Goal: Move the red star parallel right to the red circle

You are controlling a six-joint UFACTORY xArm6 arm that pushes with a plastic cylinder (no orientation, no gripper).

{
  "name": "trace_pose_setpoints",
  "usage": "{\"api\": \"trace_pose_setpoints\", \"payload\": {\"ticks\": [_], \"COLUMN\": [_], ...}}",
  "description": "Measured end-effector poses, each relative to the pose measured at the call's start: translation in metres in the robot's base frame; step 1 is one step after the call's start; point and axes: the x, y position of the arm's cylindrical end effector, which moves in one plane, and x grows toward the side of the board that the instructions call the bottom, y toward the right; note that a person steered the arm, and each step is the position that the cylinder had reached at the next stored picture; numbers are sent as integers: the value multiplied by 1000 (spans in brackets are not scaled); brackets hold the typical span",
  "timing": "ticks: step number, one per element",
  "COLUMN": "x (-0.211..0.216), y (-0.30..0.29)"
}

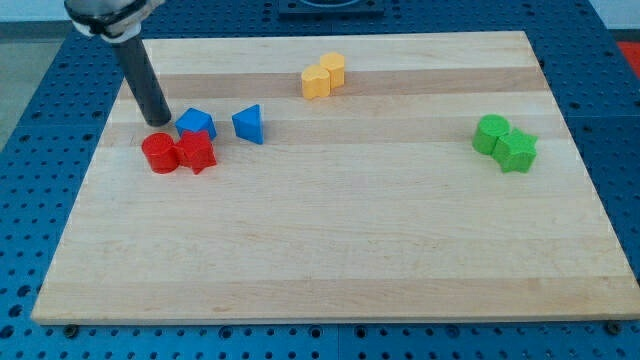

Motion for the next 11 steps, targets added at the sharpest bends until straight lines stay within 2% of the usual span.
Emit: {"api": "trace_pose_setpoints", "payload": {"ticks": [2,3,4,5,7,8,10,11], "x": [80,87,66,17,18,43,149,171], "y": [4,4,-3,-14,22,46,103,112]}}
